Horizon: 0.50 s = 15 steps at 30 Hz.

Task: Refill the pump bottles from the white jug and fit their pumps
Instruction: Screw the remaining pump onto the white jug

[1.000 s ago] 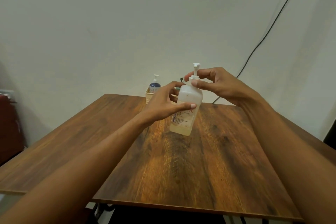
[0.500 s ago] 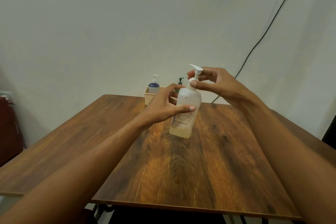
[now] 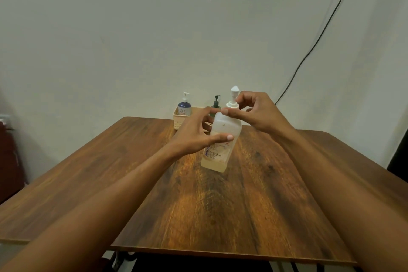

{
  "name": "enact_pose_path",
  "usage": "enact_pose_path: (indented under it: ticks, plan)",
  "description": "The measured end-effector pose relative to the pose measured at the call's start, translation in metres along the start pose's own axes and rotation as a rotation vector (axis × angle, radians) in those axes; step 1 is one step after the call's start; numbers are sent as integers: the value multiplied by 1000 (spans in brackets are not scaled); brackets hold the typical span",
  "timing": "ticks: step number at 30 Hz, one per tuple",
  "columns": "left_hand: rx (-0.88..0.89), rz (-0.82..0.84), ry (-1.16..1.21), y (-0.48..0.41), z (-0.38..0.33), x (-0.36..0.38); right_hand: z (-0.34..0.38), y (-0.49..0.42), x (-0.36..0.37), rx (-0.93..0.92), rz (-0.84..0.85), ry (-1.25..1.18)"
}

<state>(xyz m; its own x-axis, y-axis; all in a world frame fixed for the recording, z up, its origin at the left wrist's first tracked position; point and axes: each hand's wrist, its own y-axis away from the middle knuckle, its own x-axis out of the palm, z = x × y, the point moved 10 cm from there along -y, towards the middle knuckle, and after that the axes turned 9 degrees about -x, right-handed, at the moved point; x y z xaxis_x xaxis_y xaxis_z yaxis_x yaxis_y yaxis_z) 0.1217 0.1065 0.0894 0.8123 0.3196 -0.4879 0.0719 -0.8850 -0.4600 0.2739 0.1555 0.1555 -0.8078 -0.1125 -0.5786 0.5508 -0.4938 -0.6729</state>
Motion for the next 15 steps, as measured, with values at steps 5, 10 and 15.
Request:
enact_pose_path:
  ticks: [5,10,15]
  plan:
    - [5,19,18,-3,-8,-1,5,-3,-1,48,217,-43]
    - [13,5,32,-1,-13,-4,2,-2,-8,28,95,-80]
    - [-1,7,27,2,-9,-1,-5,7,-1,17,-92,-186]
